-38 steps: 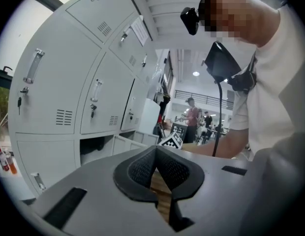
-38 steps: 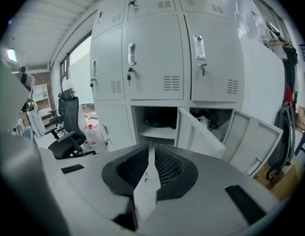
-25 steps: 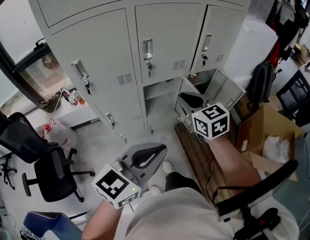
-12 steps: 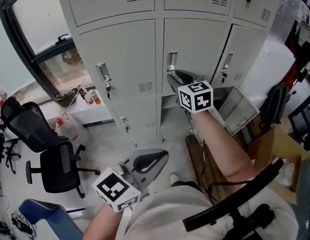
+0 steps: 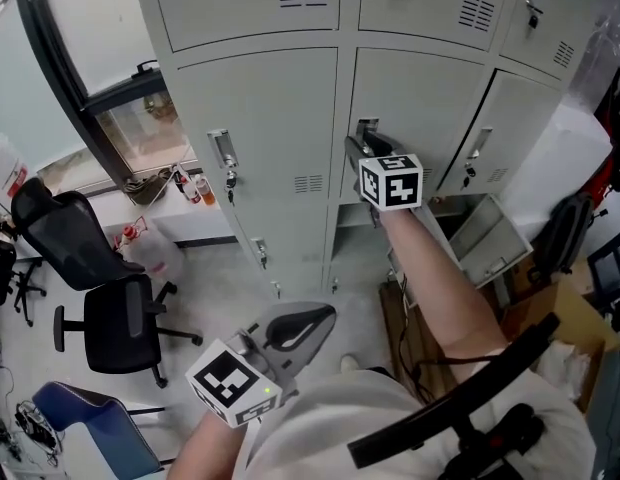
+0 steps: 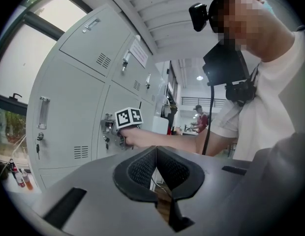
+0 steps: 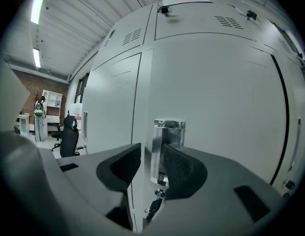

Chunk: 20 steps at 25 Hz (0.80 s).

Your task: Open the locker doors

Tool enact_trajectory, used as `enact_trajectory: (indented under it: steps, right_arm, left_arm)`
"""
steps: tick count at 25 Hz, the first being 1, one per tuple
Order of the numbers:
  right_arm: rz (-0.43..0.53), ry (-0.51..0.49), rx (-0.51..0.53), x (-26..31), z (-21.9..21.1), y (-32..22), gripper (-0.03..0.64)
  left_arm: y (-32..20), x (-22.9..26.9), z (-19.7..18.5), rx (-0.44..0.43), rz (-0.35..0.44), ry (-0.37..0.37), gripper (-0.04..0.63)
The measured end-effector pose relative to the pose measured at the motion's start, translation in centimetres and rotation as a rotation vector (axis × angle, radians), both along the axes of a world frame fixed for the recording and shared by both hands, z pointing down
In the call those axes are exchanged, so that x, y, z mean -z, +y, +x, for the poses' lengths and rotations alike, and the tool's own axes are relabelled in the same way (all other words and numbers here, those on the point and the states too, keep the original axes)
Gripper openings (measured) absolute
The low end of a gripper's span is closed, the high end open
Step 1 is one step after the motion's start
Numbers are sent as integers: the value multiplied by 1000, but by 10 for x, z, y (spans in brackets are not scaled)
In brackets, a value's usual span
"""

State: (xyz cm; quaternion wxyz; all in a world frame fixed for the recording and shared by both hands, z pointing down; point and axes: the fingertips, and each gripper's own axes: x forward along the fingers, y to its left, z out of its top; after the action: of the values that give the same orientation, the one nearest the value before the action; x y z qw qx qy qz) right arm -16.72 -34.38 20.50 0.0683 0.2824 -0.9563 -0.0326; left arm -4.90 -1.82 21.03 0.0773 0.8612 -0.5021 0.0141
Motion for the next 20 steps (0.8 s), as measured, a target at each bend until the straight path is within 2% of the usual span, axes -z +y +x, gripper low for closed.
enact_trajectory:
  steps: [11, 20]
  right_arm:
    - [-13, -23, -1, -3, -5, -2, 117]
    - [-6, -25, -18, -4, 29, 28, 101]
  left_arm:
    - [-1, -4, -5, 21, -7, 14, 11]
    - [14, -5, 7, -16, 7, 14, 11]
